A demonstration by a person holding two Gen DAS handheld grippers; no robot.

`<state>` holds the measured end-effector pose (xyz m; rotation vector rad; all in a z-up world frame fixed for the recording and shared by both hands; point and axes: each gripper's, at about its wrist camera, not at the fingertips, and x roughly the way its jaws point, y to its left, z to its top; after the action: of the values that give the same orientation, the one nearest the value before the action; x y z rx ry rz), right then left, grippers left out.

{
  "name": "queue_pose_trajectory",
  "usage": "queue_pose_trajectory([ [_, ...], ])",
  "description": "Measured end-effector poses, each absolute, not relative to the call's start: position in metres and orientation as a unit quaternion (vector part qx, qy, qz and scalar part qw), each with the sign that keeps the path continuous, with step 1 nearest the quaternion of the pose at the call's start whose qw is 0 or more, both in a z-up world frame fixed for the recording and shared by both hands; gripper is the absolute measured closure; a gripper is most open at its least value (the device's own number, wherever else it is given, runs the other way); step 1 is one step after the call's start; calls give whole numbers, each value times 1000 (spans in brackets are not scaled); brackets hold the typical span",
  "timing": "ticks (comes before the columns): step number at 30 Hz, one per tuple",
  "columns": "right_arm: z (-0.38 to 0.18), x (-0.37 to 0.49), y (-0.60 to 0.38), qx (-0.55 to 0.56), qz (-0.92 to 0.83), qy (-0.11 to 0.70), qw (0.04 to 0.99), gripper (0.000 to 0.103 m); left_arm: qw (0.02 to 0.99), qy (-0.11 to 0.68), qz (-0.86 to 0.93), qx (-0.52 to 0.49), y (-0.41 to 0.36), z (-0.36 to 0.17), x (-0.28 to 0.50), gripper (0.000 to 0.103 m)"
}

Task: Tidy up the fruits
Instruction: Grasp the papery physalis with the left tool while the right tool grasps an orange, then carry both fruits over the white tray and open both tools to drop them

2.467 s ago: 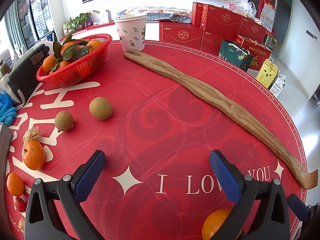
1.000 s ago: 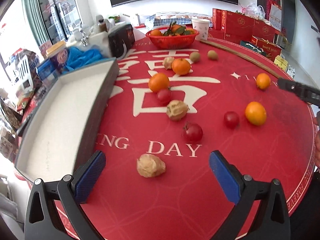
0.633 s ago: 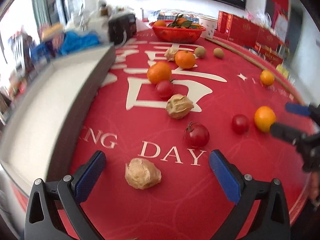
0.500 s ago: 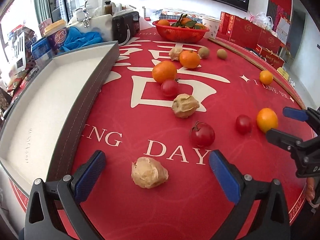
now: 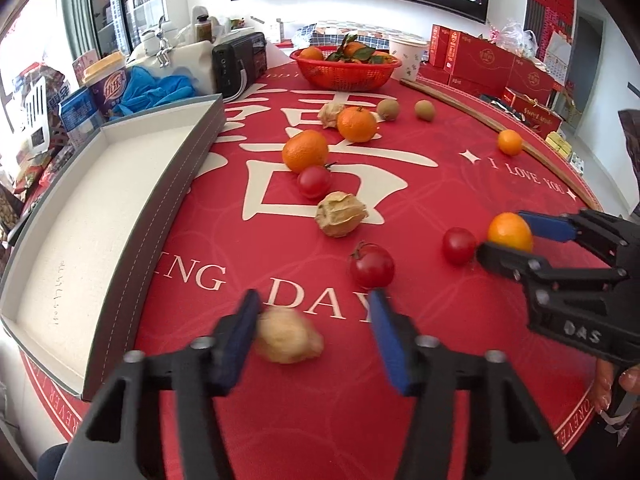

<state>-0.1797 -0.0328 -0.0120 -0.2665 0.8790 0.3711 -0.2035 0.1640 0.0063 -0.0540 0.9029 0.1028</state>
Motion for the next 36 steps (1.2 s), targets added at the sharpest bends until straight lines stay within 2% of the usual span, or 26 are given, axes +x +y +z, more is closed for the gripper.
queue_pose_trajectory([
  [1, -11, -180, -31, -127, 178, 419, 881, 58, 899, 435, 50, -23, 163, 7, -204, 81],
  [2, -9, -181, -31, -122, 180, 417, 882, 69, 898, 436, 49, -22, 163, 8, -204, 81],
  [10, 2, -175, -58, -37, 178, 412, 893, 69, 903, 426, 45, -40, 176, 19, -210, 81],
  [20, 19, -172, -54, 15, 195, 401, 895, 69, 917, 386, 68, -77, 227, 66, -187, 81],
  [29, 57, -156, 36, -30, 224, 388, 893, 69, 917, 357, 144, -108, 312, 69, -153, 81],
  [36, 54, -124, 124, -46, 268, 410, 871, 69, 902, 360, 192, -139, 363, 59, -163, 81],
])
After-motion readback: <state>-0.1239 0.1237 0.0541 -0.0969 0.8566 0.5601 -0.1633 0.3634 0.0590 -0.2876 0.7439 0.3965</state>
